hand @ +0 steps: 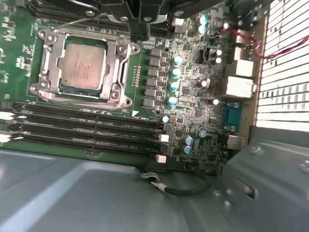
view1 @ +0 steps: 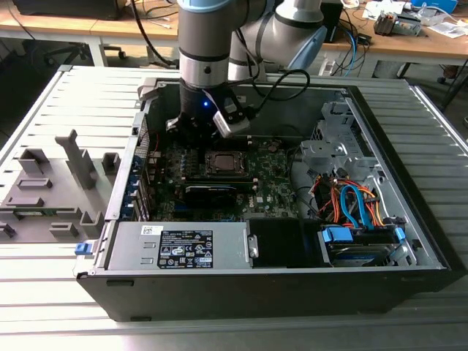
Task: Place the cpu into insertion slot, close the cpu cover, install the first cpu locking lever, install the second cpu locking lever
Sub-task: 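Install the second cpu locking lever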
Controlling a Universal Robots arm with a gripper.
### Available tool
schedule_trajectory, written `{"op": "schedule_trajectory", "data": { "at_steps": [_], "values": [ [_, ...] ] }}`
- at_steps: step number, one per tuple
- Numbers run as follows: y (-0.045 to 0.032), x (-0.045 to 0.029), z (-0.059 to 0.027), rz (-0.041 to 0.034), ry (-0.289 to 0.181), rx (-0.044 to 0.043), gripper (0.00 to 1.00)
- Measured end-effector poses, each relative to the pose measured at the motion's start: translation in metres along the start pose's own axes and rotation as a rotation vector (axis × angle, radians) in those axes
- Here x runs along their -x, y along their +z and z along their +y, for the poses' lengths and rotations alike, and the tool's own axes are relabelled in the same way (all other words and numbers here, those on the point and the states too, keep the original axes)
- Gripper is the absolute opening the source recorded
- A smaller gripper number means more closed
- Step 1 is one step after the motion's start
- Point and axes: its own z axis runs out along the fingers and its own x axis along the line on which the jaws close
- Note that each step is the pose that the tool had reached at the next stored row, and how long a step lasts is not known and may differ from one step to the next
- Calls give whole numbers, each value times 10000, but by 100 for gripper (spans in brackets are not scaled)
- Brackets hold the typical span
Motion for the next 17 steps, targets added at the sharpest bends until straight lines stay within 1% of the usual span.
{"op": "schedule_trajectory", "data": {
  "at_steps": [2, 4, 5, 6, 7, 9, 10, 11, 13, 14, 15, 17],
  "values": [
    [-57, -3, -2, -3, 0, 0, 11],
    [-146, -7, -6, -1, 0, -1, 11],
    [-184, -1, -9, -2, -1, 0, 11],
    [-194, 29, -13, 5, -2, 2, 11],
    [-198, 92, -23, 62, -2, 9, 11],
    [-202, 185, -36, 174, -11, 25, 11],
    [-205, 249, -46, 263, -15, 37, 11],
    [-207, 284, -51, 322, -20, 44, 11],
    [-199, 308, -66, 423, -24, 59, 11],
    [-180, 310, -78, 469, -26, 67, 11],
    [-156, 311, -82, 507, -28, 71, 11],
    [-119, 312, -82, 555, -30, 79, 11]
  ]
}}
